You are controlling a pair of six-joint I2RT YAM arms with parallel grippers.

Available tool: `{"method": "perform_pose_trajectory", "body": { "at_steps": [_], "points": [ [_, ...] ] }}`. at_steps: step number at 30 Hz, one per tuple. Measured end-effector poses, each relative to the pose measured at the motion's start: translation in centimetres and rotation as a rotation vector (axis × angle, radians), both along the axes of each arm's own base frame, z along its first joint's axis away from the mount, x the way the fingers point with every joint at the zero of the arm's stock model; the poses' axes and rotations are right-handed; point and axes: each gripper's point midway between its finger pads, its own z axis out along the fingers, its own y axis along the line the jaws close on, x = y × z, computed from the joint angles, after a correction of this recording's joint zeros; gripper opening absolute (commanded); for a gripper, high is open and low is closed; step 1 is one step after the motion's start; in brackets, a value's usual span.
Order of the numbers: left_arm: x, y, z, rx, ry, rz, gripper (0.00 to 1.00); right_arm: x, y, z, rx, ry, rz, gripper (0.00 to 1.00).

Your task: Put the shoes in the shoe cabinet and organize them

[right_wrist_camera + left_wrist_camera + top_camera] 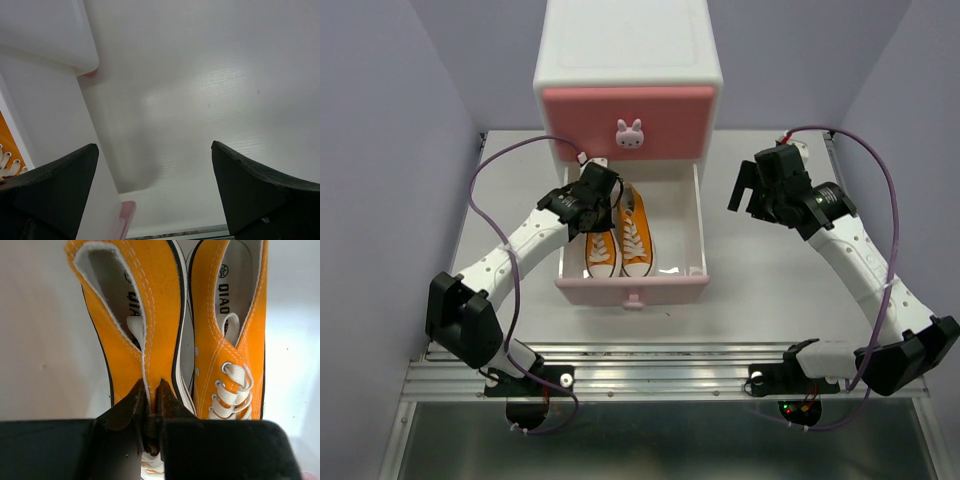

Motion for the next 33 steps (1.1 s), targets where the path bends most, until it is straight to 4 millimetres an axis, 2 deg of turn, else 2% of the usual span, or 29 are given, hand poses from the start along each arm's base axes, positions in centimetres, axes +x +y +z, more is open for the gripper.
{"method": "perform_pose_trajectory", "body": {
  "at_steps": [13,19,27,29,30,32,33],
  "points": [
    [0.3,0.6,0.3,0.055,-0.018,-0.085,0.00,-0.4,-0.4,0.2,0.000,-0.014,-0.010,1.00],
    [0.7,-0.2,0.1,0.007,-0.015,-0.046,0.00,-0.4,-0.4,0.3,0.000,-0.016,-0.011,1.00],
    [1.1,-0.2,-0.2,0.015,-0.014,0.004,0.01,-0.4,-0.5,0.3,-0.001,-0.019,-0.014,1.00],
    [1.2,-0.1,-0.3,0.020,-0.016,0.010,0.12,-0.4,-0.6,0.4,-0.001,-0.023,-0.019,1.00],
    [1.2,-0.1,-0.3,0.023,-0.016,0.013,0.25,-0.5,-0.6,0.5,-0.001,-0.026,-0.021,1.00],
    [1.2,0.0,-0.3,0.027,-0.014,0.017,0.38,-0.5,-0.8,0.7,-0.001,-0.033,-0.025,1.00],
    [1.1,0.0,-0.2,0.029,-0.013,0.020,0.49,-0.6,-0.9,0.9,-0.002,-0.040,-0.028,1.00]
  ]
}}
